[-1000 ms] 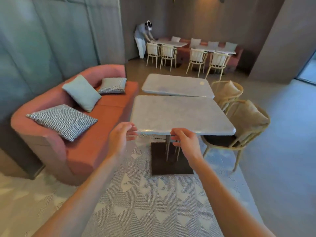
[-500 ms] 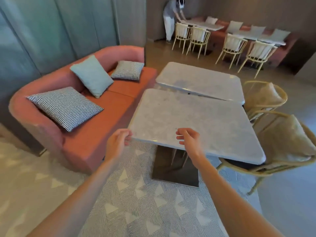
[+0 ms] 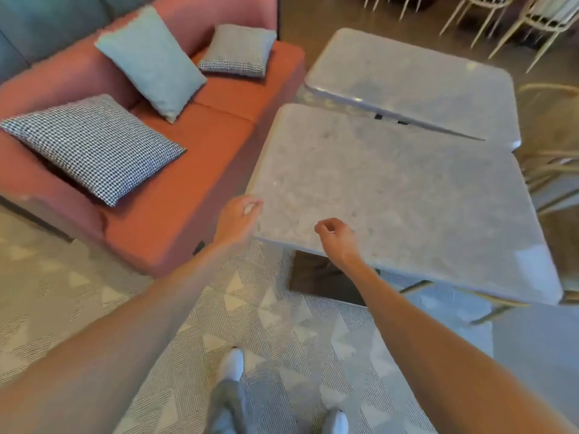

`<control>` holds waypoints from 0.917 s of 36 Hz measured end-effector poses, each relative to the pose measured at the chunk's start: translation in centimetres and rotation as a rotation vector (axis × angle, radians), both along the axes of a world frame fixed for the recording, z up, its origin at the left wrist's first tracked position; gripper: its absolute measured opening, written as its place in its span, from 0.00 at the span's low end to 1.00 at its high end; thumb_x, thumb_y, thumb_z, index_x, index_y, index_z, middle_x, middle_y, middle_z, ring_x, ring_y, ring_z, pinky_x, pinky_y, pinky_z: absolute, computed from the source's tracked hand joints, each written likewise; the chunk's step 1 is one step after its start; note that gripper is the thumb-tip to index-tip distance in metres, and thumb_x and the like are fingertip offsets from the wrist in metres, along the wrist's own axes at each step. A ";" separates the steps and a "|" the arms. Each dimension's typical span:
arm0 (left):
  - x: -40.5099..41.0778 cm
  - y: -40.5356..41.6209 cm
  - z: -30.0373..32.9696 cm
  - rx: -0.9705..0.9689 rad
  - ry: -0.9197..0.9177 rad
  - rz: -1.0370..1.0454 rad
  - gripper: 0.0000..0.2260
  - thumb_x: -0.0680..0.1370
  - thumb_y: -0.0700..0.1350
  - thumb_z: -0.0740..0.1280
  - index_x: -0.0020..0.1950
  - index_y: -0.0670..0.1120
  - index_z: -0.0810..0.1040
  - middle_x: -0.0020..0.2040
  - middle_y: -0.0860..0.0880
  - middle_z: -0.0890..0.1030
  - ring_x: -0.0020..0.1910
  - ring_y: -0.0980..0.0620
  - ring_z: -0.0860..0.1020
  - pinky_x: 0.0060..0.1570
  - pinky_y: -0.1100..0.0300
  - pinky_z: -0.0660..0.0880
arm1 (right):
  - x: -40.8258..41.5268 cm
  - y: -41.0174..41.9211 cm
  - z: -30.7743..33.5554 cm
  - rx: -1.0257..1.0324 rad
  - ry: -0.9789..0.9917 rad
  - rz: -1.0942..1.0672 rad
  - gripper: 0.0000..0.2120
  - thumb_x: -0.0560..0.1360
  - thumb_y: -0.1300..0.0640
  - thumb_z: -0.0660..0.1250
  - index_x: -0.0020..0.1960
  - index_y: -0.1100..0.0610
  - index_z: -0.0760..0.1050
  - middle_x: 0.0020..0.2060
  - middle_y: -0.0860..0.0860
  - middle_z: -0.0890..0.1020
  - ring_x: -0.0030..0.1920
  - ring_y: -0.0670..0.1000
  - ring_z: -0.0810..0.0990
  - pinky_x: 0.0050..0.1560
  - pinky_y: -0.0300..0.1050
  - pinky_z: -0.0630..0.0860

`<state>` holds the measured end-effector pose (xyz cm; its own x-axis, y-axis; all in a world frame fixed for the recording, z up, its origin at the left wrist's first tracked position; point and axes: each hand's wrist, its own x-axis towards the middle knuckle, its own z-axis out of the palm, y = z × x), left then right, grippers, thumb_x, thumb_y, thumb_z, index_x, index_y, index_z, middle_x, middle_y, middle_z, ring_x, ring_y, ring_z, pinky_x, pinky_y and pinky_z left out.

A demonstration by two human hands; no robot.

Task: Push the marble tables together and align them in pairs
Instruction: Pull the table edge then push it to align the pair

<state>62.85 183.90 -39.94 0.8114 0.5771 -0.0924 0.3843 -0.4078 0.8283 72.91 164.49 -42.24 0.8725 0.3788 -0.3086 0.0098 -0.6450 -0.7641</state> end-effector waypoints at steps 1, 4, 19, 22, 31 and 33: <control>1.1 0.8 -1.1 0.046 0.040 -0.070 0.11 0.81 0.44 0.63 0.58 0.41 0.82 0.63 0.45 0.79 0.64 0.47 0.75 0.61 0.58 0.66 | 0.2 0.7 -1.2 -0.051 0.026 0.016 0.16 0.79 0.52 0.64 0.61 0.59 0.78 0.54 0.55 0.82 0.57 0.56 0.80 0.54 0.45 0.72; 4.1 3.0 -4.8 0.156 0.118 -0.233 0.11 0.81 0.41 0.63 0.58 0.38 0.81 0.65 0.42 0.78 0.68 0.45 0.72 0.64 0.60 0.62 | 0.0 2.2 -4.6 -0.191 0.050 0.043 0.21 0.80 0.50 0.63 0.68 0.62 0.73 0.63 0.60 0.79 0.64 0.60 0.76 0.65 0.52 0.72; 8.5 6.3 -15.7 0.488 0.129 -0.466 0.24 0.81 0.46 0.62 0.74 0.36 0.67 0.77 0.40 0.65 0.78 0.43 0.59 0.78 0.49 0.55 | 2.5 11.9 -12.9 -0.415 -0.407 0.159 0.26 0.80 0.48 0.58 0.75 0.59 0.64 0.76 0.58 0.63 0.77 0.58 0.59 0.76 0.62 0.54; 8.5 5.3 -16.3 0.522 0.097 -0.393 0.21 0.79 0.44 0.57 0.68 0.34 0.71 0.72 0.38 0.69 0.74 0.41 0.64 0.74 0.48 0.61 | 1.9 12.9 -14.5 -0.412 -0.443 0.074 0.24 0.82 0.48 0.55 0.75 0.58 0.64 0.76 0.55 0.63 0.77 0.56 0.57 0.77 0.60 0.49; 9.3 5.2 -18.4 0.716 0.015 -0.290 0.21 0.77 0.47 0.52 0.58 0.36 0.77 0.64 0.38 0.78 0.68 0.41 0.72 0.70 0.48 0.67 | 2.0 13.9 -17.2 -0.480 -0.701 -0.073 0.17 0.80 0.49 0.54 0.66 0.52 0.70 0.66 0.51 0.72 0.64 0.53 0.69 0.71 0.58 0.61; 9.4 5.4 -19.1 0.738 0.006 -0.302 0.21 0.78 0.46 0.52 0.58 0.36 0.77 0.63 0.37 0.78 0.67 0.40 0.72 0.69 0.47 0.68 | 2.0 14.0 -17.6 -0.485 -0.734 -0.089 0.17 0.79 0.50 0.54 0.64 0.52 0.71 0.64 0.52 0.73 0.62 0.54 0.70 0.70 0.58 0.63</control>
<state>72.22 189.26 -59.00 0.9431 0.2464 0.2233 0.1733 -0.9373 0.3025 74.94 178.46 -59.86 0.9337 0.2730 0.2318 0.3248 -0.9181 -0.2270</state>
